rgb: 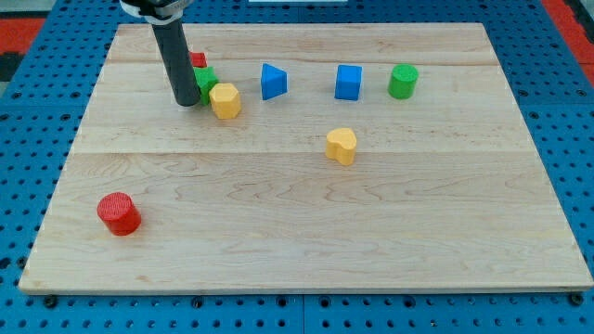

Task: Move the red star to the center left

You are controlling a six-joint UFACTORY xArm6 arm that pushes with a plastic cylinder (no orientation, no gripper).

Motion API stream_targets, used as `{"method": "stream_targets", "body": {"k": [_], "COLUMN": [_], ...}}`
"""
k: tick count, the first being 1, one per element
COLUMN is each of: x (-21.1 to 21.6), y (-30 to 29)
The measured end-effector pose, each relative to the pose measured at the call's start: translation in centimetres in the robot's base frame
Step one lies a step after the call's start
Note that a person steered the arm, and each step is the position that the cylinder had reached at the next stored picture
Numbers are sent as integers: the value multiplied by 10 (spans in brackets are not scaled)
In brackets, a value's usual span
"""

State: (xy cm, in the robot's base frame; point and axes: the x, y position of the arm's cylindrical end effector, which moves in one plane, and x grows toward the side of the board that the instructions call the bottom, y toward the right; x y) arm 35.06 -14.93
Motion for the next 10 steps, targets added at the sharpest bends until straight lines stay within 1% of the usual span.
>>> {"method": "stream_targets", "body": {"k": [1,2,3,4,5,6,8,9,10], "x": [-2,-2,-35,-103,-100,-86,-82,-99,-102], "y": [0,-52,-99,-47,55,62,-21,-30,46]}}
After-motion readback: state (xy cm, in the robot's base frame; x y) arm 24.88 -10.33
